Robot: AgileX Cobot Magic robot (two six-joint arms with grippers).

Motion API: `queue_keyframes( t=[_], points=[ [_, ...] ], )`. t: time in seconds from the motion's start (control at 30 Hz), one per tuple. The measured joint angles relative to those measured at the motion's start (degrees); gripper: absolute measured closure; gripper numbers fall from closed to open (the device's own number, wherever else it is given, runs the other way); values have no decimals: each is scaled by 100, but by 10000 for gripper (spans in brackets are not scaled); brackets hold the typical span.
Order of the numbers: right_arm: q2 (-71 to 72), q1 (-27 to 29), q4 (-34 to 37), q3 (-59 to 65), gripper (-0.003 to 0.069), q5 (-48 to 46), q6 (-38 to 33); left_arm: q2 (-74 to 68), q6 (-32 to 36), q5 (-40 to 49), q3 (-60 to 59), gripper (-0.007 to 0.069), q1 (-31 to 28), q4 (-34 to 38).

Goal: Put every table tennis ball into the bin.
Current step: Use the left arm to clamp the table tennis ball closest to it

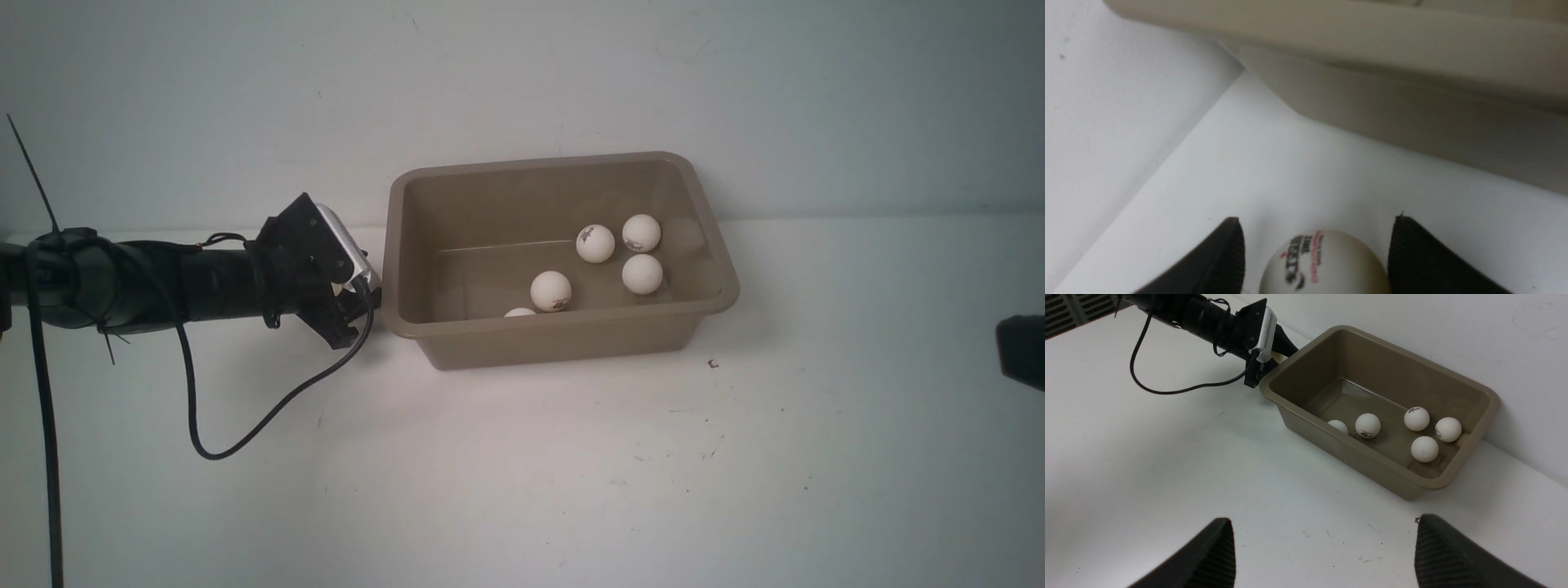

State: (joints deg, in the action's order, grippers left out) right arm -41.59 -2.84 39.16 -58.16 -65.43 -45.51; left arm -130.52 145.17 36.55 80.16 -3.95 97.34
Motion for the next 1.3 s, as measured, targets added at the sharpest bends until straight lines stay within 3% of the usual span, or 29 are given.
queue_keyframes(
  t=[0.1, 0.63, 1.07, 1.3],
  points=[
    [0, 0, 4, 0, 125, -4, -12, 0, 0, 31, 0, 283, 0, 0],
    [0, 0, 130, 0, 125, -17, -47, 139, 54, 444, 300, 283, 4, -21],
    [0, 0, 132, 0, 125, -31, -65, 269, 66, -456, 420, 283, 6, -21],
    [0, 0, 132, 0, 125, -31, -76, 526, 46, 9, 420, 283, 11, -21]
  ],
)
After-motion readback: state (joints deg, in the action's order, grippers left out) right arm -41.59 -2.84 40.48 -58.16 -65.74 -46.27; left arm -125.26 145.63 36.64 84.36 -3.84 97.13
